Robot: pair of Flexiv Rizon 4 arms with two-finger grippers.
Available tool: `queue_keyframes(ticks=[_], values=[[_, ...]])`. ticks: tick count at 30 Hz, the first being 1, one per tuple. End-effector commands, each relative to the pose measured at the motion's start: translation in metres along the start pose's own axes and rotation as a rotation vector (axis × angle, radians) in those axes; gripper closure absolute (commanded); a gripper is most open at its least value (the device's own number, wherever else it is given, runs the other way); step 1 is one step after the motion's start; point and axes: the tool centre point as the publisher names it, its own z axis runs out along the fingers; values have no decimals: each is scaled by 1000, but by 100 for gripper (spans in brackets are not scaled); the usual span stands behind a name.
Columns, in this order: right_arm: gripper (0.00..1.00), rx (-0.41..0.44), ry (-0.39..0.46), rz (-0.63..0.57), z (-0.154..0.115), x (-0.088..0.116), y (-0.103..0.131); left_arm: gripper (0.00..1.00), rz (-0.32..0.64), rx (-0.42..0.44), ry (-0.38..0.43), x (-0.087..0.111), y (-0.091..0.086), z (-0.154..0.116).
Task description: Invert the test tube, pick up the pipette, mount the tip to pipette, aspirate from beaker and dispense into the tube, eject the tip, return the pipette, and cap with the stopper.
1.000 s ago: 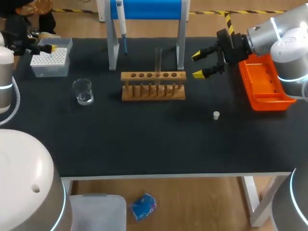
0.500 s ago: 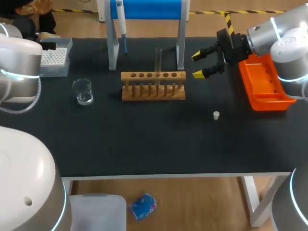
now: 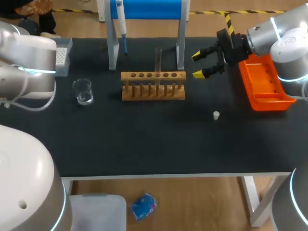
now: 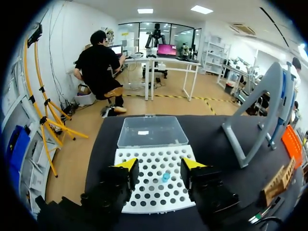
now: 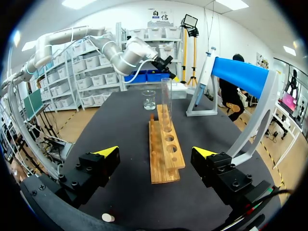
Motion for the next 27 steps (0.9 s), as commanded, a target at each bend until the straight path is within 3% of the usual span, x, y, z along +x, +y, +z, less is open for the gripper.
queue_keyframes(ticks=[1, 27], values=[[0, 0, 0, -1, 0, 0, 0, 52, 1, 7, -4, 5, 7, -3], [0, 0, 0, -1, 0, 0, 0, 53, 36, -31, -10, 14, 21, 4]])
